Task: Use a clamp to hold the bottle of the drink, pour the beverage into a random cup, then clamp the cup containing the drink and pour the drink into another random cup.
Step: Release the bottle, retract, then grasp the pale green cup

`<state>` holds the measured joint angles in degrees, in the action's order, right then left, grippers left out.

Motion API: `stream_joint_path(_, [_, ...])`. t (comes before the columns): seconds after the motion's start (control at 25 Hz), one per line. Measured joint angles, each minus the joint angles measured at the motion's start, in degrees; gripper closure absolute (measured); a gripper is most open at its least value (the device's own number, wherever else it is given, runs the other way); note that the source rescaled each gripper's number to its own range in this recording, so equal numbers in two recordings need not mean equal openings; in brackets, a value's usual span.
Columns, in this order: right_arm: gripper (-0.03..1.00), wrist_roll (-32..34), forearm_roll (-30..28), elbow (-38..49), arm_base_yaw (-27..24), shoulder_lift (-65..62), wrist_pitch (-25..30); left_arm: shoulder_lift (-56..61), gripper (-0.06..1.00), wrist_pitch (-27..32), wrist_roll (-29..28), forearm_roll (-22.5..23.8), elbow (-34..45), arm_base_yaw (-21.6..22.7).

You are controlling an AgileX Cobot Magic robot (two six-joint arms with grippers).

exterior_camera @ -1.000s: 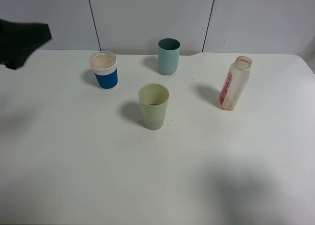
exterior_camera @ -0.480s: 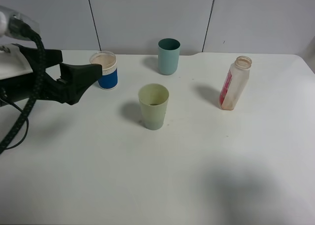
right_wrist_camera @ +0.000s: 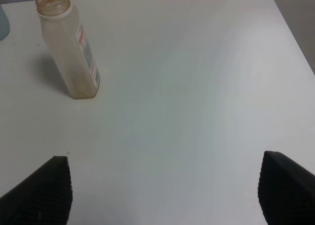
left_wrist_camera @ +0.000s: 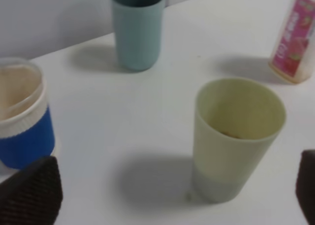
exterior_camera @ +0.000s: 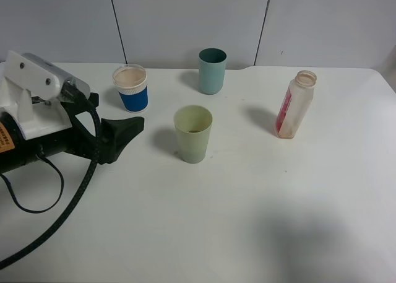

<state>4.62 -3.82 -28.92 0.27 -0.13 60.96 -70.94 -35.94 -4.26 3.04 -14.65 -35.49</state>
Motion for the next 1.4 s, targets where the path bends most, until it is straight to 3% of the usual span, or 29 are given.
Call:
stream_joint_path(0.64, [0.37, 0.0, 0.0, 0.0, 0.0, 0.0, 0.0, -18.0, -0.05, -22.5, -0.6, 3.3, 2.3, 0.0])
stream_joint_path(1.08, [0.37, 0.0, 0.0, 0.0, 0.0, 0.0, 0.0, -26.6, -0.05, -32.0, -2.5, 5.8, 2.6, 0.0])
stream_joint_path(1.4, [0.37, 0.0, 0.0, 0.0, 0.0, 0.0, 0.0, -33.0, -0.05, -33.0, -2.5, 6.4, 2.6, 0.0])
